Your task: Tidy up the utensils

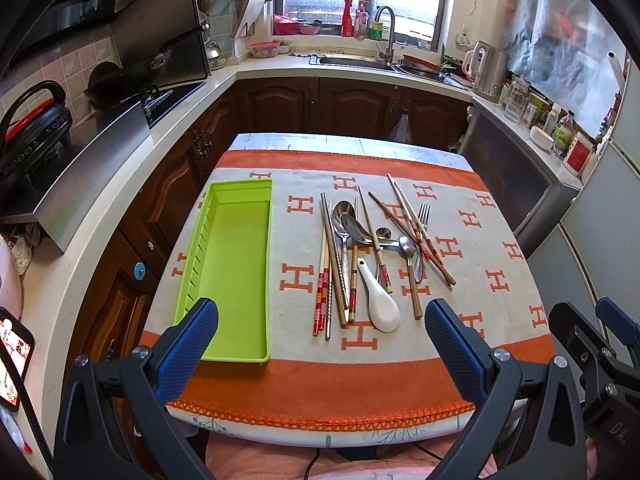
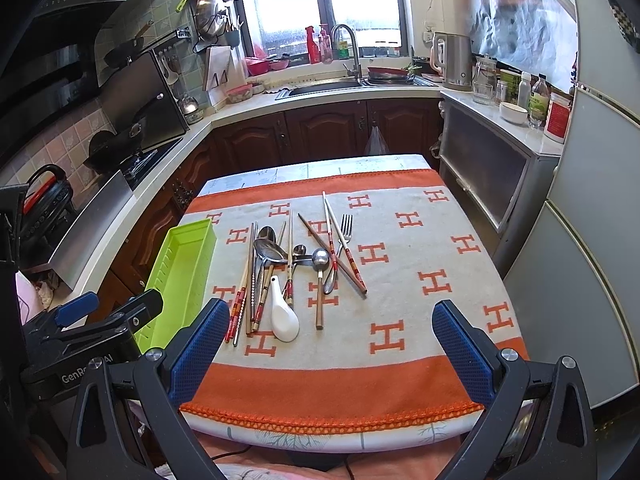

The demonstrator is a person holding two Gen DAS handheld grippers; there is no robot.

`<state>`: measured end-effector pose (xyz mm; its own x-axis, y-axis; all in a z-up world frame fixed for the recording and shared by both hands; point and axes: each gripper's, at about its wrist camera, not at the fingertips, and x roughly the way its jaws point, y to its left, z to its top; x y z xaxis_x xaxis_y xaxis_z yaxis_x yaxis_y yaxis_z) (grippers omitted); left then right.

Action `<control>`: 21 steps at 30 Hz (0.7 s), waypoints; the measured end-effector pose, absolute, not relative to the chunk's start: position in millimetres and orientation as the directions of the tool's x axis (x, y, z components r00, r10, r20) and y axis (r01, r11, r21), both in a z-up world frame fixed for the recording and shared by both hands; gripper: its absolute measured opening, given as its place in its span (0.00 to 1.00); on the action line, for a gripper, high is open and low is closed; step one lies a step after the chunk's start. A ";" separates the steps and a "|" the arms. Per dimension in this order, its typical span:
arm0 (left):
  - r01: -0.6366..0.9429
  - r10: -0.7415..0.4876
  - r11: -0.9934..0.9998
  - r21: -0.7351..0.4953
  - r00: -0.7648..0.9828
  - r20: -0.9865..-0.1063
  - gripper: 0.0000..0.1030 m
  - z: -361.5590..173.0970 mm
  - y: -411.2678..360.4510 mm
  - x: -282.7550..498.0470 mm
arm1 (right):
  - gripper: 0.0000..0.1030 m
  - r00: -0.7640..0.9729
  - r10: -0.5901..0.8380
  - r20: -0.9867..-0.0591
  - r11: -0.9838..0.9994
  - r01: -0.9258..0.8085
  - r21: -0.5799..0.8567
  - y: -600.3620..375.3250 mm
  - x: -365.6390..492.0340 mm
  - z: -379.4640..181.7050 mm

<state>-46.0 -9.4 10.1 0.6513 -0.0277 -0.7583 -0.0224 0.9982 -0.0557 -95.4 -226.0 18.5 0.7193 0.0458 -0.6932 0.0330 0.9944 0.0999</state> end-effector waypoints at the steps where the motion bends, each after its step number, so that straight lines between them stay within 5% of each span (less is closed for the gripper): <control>1: -0.022 -0.028 0.998 -0.056 0.651 -0.758 0.99 10.2 -9.2 -46.1 | 0.99 0.719 0.046 -0.693 0.994 0.034 0.101 -226.1 -95.4 18.3; 21: -0.010 -0.028 0.999 -0.045 0.641 -0.767 0.99 17.3 -12.9 -32.8 | 0.99 0.727 0.072 -0.683 0.993 0.016 0.121 -220.1 -86.4 26.3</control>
<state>-32.8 -12.9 17.3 0.6414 -0.0279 -0.7667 -0.0098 0.9990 -0.0446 -86.4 -220.1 26.3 0.7271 0.0715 -0.6828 0.0161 0.9925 0.1211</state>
